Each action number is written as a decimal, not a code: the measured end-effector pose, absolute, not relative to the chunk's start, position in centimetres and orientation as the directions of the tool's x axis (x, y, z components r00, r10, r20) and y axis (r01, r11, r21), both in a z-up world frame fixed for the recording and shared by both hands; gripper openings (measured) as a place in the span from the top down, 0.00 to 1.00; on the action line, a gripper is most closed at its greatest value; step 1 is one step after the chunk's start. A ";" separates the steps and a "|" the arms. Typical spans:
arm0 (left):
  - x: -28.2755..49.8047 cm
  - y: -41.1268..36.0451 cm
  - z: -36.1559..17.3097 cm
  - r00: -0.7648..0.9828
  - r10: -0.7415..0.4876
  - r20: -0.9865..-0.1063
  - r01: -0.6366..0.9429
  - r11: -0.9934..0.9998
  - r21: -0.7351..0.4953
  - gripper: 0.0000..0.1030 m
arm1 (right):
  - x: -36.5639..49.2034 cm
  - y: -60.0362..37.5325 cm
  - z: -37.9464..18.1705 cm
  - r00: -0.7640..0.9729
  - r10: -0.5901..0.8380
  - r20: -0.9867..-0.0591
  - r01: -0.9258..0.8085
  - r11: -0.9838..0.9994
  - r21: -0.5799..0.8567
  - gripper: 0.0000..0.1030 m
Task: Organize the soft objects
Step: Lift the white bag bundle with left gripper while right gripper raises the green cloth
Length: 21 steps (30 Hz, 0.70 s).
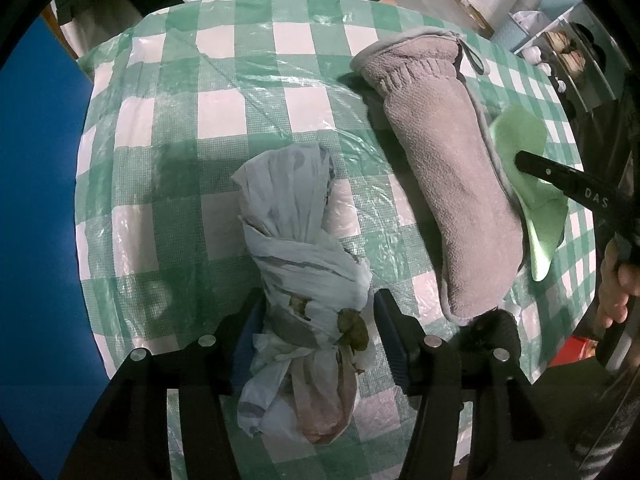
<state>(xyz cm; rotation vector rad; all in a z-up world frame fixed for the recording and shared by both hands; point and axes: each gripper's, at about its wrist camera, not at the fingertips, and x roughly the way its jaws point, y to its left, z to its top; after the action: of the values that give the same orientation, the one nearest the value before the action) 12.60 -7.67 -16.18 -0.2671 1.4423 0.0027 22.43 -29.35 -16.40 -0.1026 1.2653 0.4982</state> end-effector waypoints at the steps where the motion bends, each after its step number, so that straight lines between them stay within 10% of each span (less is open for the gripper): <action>1: 12.7 -7.8 -16.2 0.133 -0.158 -0.978 -0.162 0.970 -0.179 0.45 | 22.7 -29.8 -16.5 0.213 0.290 -0.933 -0.393 0.900 0.189 0.97; 7: 12.7 -8.4 -16.3 0.127 -0.153 -0.980 -0.148 0.974 -0.171 0.41 | 23.3 -31.6 -16.7 0.223 0.260 -0.939 -0.325 0.928 0.180 0.95; 11: 12.6 -8.6 -16.5 0.125 -0.151 -0.980 -0.145 0.975 -0.169 0.41 | 23.3 -32.2 -16.0 0.244 0.256 -0.935 -0.309 0.935 0.175 0.58; 15: 12.6 -8.6 -16.6 0.126 -0.156 -0.980 -0.150 0.973 -0.174 0.41 | 23.0 -31.6 -15.1 0.262 0.279 -0.924 -0.348 0.920 0.180 0.41; 21: 12.7 -8.2 -16.7 0.130 -0.161 -0.978 -0.154 0.971 -0.181 0.40 | 22.6 -29.3 -16.0 0.250 0.236 -0.939 -0.408 0.905 0.119 0.40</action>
<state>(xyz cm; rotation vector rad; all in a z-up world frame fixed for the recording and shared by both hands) 12.66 -8.24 -16.66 -0.2619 1.4455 -0.0058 22.59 -29.34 -16.02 -0.1608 1.2439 0.4407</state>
